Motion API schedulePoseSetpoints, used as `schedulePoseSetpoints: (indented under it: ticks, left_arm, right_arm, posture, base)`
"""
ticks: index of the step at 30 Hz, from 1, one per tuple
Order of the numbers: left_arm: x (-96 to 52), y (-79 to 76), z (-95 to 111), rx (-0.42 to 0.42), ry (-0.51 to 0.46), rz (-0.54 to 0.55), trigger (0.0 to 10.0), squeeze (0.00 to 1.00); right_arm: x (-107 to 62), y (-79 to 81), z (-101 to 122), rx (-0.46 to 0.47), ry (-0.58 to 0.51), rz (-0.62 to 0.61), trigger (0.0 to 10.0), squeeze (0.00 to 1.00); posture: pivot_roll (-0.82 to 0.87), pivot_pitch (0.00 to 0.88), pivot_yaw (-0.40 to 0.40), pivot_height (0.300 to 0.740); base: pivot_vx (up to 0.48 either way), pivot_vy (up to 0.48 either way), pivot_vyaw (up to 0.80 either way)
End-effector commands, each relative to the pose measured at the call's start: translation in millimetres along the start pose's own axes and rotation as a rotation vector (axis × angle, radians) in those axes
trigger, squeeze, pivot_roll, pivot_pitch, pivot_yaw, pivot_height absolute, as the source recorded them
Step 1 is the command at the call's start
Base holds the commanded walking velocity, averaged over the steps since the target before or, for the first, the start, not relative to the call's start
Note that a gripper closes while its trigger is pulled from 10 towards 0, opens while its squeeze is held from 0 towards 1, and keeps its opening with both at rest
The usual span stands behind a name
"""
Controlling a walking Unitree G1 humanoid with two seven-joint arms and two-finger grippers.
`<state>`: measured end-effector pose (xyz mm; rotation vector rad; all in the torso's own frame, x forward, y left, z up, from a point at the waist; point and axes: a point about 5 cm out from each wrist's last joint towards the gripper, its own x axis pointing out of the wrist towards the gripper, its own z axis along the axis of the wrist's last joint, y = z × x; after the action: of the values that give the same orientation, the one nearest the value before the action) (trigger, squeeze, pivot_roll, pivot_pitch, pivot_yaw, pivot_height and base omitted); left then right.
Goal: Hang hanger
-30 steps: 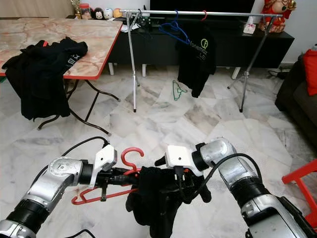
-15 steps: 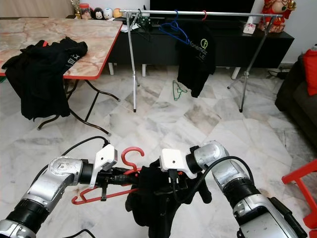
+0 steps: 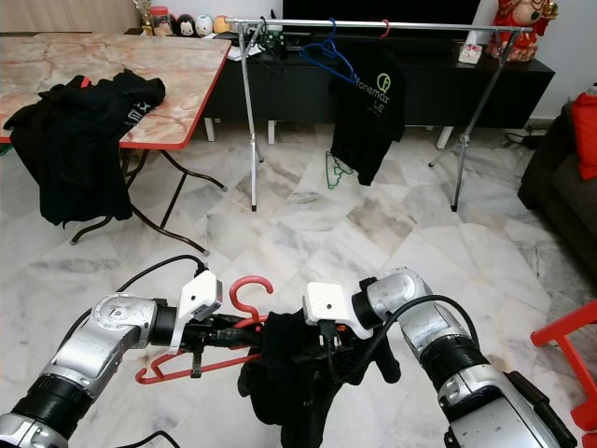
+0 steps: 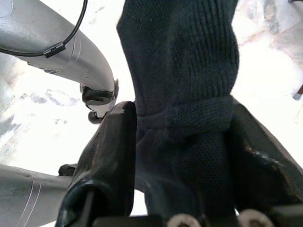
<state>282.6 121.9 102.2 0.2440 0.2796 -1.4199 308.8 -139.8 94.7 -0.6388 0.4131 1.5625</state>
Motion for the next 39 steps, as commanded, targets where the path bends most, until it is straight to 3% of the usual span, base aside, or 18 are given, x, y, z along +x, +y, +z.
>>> schedulePoseSetpoints:
  ticks: [1, 39]
  left_arm:
    - [1.1, 1.9, 12.2, 0.047, -0.033, -0.002, 10.0, 0.0]
    - [1.4, 3.7, 12.4, 0.071, -0.03, 0.002, 10.0, 0.0]
  right_arm:
    - [-0.9, -2.1, 1.8, -0.012, 0.001, 0.002, 0.0, 0.0]
    - [2.4, -1.8, 3.5, -0.005, -0.014, 0.004, 0.0, 0.0]
  posture:
    - [-0.06, 0.0, -0.066, 0.74]
    - [-0.07, 0.0, -0.058, 0.74]
  base:
    - [0.0, 0.0, 0.0]
    - [0.0, 0.0, 0.0]
